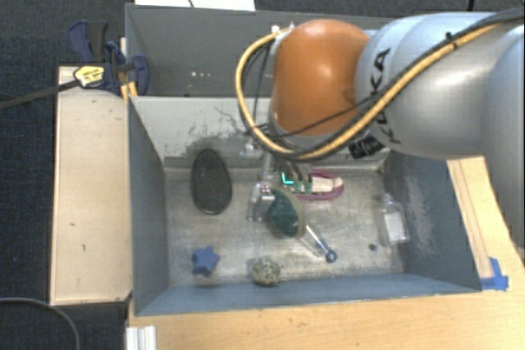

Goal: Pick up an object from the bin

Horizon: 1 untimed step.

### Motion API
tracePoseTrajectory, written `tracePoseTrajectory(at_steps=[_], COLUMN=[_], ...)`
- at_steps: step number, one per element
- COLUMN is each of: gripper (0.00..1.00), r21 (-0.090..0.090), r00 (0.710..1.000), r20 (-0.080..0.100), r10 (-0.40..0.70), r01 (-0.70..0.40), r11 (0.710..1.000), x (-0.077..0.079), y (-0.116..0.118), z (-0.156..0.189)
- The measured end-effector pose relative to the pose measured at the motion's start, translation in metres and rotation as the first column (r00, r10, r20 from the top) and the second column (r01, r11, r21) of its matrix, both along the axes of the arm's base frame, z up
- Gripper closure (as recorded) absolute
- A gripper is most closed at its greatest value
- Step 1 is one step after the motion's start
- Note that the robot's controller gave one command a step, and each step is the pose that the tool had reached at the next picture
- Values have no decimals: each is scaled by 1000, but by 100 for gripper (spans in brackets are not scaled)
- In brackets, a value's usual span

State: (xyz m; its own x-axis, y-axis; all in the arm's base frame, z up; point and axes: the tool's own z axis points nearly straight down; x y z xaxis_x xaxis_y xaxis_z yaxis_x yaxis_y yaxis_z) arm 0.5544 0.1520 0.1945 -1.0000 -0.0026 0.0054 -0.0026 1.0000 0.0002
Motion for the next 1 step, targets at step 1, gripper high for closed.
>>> tracePoseTrajectory(at_steps=[1], gripper=[0], r21=[4], r00=[997], r20=[12], r10=[-77], r01=[77], r11=[997], x=[18], y=[51], z=[22])
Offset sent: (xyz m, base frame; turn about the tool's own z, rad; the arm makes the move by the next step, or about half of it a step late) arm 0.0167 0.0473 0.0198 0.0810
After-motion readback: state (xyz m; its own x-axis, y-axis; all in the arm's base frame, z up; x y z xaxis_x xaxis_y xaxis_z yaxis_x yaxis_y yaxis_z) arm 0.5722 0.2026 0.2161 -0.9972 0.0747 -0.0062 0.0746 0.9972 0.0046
